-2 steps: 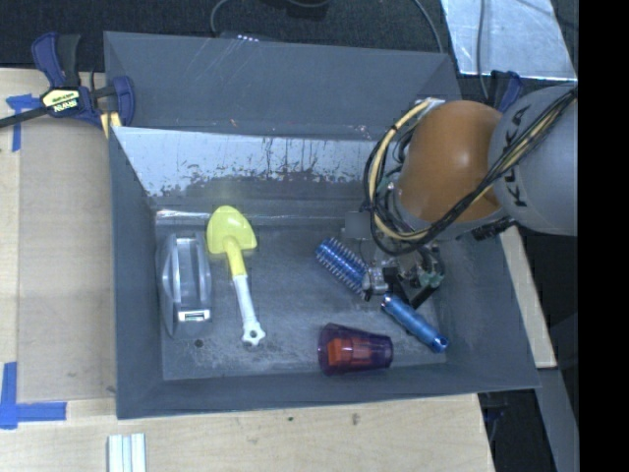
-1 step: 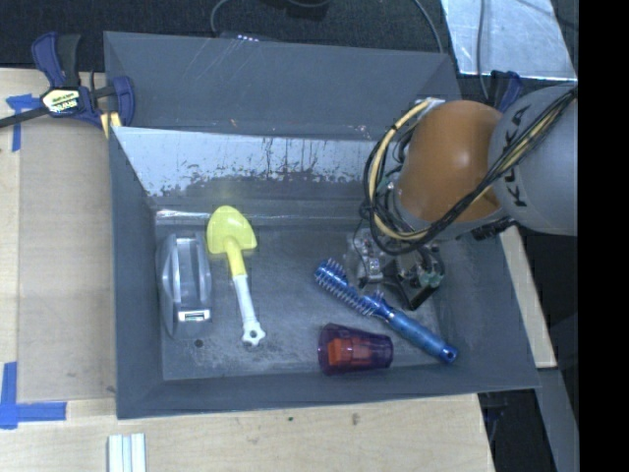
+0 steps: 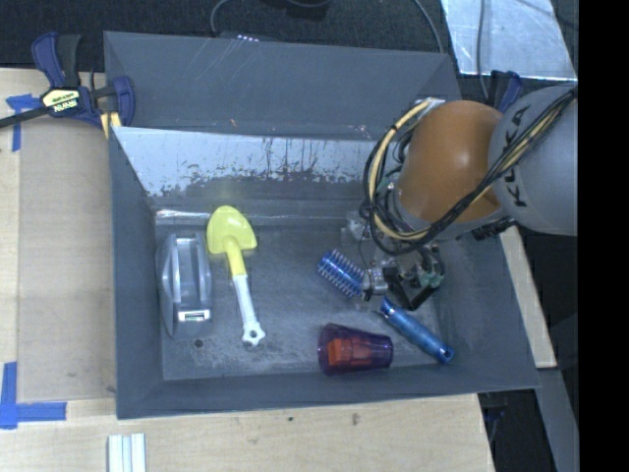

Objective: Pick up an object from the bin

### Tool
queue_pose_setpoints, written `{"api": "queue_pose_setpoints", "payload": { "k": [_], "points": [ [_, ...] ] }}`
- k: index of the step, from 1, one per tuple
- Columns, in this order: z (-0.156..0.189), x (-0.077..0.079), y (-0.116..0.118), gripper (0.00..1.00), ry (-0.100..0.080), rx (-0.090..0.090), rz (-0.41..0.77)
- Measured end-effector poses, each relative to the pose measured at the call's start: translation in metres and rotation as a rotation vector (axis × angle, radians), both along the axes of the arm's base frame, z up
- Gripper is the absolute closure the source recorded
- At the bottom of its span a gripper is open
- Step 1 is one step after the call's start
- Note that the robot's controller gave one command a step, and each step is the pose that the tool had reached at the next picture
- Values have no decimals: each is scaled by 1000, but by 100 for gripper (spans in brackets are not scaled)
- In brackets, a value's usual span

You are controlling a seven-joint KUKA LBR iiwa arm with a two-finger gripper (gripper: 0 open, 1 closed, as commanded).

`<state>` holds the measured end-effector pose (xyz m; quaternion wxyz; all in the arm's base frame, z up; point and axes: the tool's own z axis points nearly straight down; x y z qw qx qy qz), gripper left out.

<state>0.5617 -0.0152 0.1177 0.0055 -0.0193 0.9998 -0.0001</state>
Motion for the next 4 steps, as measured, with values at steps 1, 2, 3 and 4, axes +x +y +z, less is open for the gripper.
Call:
{"api": "queue_pose_setpoints", "payload": {
  "k": [1, 2, 3, 4],
  "points": [
    [0, 0, 0, 100, 0, 0, 0],
    [0, 0, 0, 0, 0, 0, 0],
    [0, 0, 0, 0, 0, 0, 0],
    [-13, 0, -2, 0, -4, 1, -64]
  ]
}}
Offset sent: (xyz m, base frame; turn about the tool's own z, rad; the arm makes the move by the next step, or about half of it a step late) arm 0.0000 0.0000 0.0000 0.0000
